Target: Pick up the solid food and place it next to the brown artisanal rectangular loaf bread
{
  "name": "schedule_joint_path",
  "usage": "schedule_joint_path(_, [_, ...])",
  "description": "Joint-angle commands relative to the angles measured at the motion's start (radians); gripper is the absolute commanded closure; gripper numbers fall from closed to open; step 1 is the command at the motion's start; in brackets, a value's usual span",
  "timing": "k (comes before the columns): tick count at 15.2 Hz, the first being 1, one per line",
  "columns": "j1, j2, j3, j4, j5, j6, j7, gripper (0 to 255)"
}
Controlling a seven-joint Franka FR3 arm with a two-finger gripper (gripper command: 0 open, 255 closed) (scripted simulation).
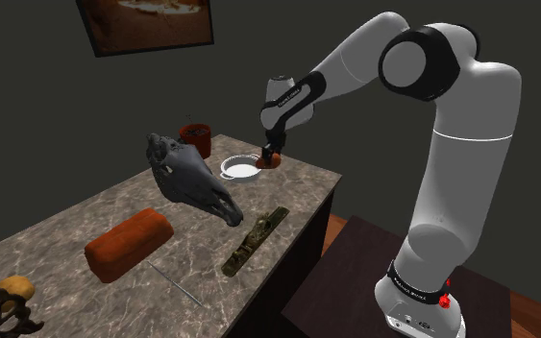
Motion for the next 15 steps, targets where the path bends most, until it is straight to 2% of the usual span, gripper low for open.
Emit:
schedule_joint_path(1, [0.032,-0.020,0.013,-0.027,-0.018,0.006,0.059,255])
schedule_joint_path(8, [0.135,-0.071,0.070,-0.093,-0.074,0.010,0.258,255])
schedule_joint_path(15, [0.236,-0.082,0.136,-0.102,-0.117,-0.008,0.454,255])
